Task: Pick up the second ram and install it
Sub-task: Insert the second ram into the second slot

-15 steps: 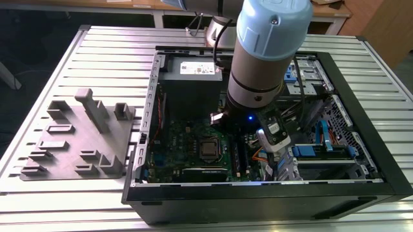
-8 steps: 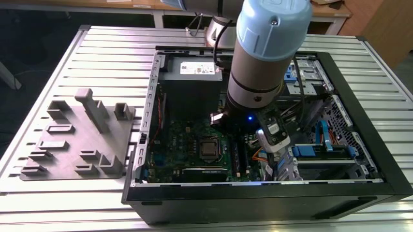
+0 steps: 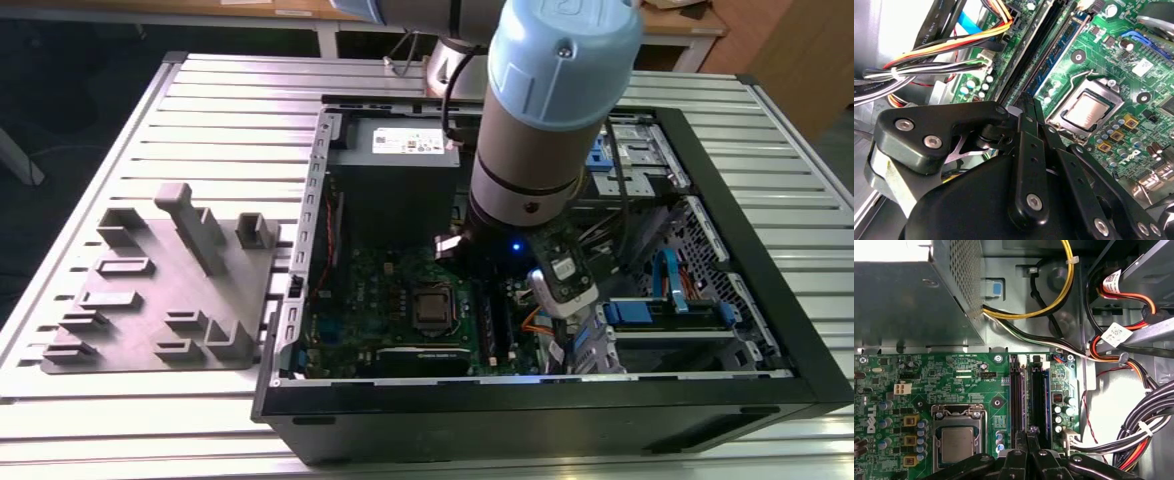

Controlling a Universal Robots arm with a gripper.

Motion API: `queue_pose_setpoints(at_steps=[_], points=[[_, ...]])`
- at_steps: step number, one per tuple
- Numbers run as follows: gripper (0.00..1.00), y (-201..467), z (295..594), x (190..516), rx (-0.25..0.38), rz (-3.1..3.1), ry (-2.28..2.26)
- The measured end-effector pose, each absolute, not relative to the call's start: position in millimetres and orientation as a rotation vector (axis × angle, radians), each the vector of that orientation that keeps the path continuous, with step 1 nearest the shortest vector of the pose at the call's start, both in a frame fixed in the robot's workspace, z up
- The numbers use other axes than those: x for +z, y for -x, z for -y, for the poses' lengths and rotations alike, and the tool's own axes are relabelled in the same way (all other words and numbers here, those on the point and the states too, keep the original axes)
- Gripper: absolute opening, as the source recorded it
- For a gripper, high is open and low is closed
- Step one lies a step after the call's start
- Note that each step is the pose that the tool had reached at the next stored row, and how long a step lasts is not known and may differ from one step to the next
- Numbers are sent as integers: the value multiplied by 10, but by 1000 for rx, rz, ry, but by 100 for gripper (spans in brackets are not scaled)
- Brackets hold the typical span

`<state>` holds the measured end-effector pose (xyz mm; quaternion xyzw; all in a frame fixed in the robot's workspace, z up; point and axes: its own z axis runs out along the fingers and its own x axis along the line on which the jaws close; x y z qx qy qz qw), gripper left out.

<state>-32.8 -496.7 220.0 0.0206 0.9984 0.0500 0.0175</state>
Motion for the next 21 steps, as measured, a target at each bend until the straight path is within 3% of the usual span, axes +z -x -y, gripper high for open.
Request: queue_pose_setpoints(at_steps=[21], points=[[8, 329, 4969, 2161, 179, -3101, -67]])
